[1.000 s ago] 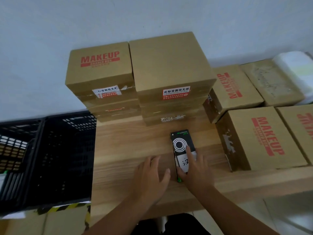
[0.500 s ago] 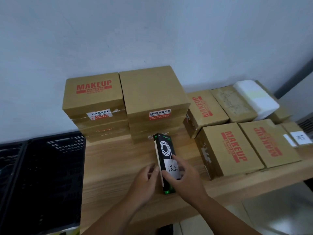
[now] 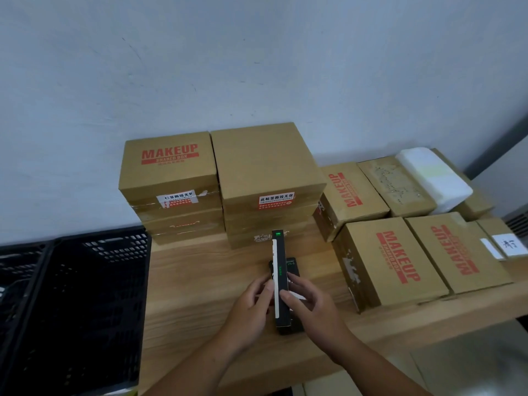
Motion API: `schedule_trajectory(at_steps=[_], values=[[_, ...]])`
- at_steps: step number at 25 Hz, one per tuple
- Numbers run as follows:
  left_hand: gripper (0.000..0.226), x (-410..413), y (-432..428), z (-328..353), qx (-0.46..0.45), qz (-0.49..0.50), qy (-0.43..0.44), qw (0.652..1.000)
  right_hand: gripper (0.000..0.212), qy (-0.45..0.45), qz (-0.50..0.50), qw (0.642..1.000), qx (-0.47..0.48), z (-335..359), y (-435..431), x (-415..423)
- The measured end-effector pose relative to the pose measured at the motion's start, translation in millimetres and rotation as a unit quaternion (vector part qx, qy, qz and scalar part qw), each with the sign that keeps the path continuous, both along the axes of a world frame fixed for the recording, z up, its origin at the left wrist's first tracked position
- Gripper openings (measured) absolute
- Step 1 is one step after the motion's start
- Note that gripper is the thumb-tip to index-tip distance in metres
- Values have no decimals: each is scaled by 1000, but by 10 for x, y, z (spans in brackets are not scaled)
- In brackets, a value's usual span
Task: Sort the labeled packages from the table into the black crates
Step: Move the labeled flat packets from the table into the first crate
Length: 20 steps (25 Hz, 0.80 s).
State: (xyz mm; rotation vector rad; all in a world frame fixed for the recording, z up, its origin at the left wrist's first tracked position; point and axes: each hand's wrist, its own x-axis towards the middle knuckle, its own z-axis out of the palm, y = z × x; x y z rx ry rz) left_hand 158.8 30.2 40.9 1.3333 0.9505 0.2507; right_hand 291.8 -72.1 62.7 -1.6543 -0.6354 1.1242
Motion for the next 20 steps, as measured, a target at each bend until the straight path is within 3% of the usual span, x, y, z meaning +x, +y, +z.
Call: schedule_trajectory(at_steps=[4,7,12,20], values=[[49,-7,35,44,0,1,24,1000,30,20,30,999,-2,27,48,-15],[56,-22,63,42,31,31,35,998,31,-17,37,999,1,52,71,-19],[48,-119,95,-8,91,60,64,992,45,-78,-10,997,2,-83,105,69],[36,-220,47,-12,89,111,59,988,44,-110,5,994,6,-160,166,87]])
